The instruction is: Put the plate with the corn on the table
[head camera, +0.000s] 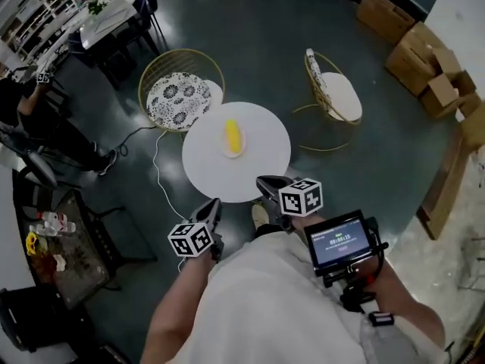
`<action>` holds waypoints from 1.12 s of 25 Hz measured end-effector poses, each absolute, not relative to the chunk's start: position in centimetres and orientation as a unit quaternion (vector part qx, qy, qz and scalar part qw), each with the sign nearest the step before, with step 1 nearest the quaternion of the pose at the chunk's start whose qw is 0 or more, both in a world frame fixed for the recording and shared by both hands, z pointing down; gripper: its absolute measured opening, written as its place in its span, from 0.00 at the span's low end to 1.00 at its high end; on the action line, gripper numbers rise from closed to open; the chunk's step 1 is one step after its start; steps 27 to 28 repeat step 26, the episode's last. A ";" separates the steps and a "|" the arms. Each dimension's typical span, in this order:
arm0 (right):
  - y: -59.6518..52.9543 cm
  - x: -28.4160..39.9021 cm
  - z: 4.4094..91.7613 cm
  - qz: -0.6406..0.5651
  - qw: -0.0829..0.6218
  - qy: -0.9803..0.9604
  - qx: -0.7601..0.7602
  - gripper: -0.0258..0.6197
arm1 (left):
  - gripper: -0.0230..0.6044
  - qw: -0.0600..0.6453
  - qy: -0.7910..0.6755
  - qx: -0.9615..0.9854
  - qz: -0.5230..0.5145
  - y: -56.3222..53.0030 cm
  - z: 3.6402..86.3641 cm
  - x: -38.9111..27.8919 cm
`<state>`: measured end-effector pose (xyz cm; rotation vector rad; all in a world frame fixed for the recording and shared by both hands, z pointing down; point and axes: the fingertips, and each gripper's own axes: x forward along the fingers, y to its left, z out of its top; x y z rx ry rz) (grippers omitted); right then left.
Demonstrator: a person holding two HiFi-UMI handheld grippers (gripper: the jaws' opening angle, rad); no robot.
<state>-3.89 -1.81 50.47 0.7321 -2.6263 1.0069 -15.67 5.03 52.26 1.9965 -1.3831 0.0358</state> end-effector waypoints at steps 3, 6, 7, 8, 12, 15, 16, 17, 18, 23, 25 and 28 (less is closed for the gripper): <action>-1.4 -3.8 49.6 0.342 0.121 -0.897 0.253 0.05 | 0.05 0.352 -0.531 0.771 0.010 5.4 51.8 -15.7; -1.3 -3.5 49.9 0.346 0.120 -0.894 0.259 0.05 | 0.05 0.353 -0.528 0.772 0.012 5.4 52.2 -15.6; -1.2 -3.4 50.1 0.348 0.120 -0.892 0.261 0.05 | 0.05 0.354 -0.527 0.773 0.013 5.5 52.3 -15.6; -1.1 -3.4 50.2 0.349 0.120 -0.892 0.262 0.05 | 0.05 0.355 -0.525 0.773 0.013 5.5 52.3 -15.6; -0.8 -3.5 50.2 0.351 0.117 -0.892 0.262 0.05 | 0.05 0.356 -0.520 0.776 0.015 5.5 52.3 -15.3; -0.5 -3.7 50.0 0.350 0.116 -0.893 0.258 0.05 | 0.05 0.355 -0.517 0.778 0.016 5.4 52.2 -15.0; -0.4 -3.8 50.0 0.350 0.116 -0.893 0.257 0.05 | 0.05 0.356 -0.516 0.779 0.016 5.5 52.2 -15.0; -0.3 -3.9 50.0 0.350 0.116 -0.893 0.256 0.05 | 0.05 0.357 -0.516 0.779 0.016 5.5 52.3 -14.9; -0.2 -4.0 50.0 0.350 0.116 -0.894 0.256 0.05 | 0.05 0.358 -0.515 0.779 0.017 5.5 52.3 -14.9; -0.2 -3.9 50.2 0.349 0.119 -0.894 0.255 0.05 | 0.05 0.361 -0.512 0.779 0.019 5.4 52.6 -14.6; -0.3 -3.8 50.3 0.349 0.120 -0.894 0.255 0.05 | 0.05 0.361 -0.511 0.780 0.020 5.2 52.6 -14.4; -0.3 -3.8 50.3 0.349 0.120 -0.894 0.255 0.05 | 0.05 0.361 -0.510 0.780 0.020 5.2 52.7 -14.3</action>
